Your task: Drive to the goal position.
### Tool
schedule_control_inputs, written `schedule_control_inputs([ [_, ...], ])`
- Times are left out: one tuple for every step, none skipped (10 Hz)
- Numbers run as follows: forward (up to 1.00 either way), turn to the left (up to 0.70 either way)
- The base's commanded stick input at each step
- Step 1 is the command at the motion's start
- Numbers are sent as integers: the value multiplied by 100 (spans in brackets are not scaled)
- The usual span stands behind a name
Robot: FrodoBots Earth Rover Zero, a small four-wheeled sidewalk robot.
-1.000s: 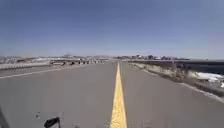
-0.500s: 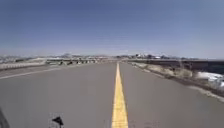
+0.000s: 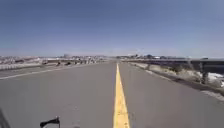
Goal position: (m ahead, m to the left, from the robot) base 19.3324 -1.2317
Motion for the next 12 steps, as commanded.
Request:
schedule_control_inputs([
  [85, 0],
  [85, 0],
  [85, 0],
  [85, 0],
  [85, 0],
  [85, 0],
  [85, 0],
  [85, 0],
  [85, 0],
  [85, 0],
  [85, 0],
  [85, 0],
])
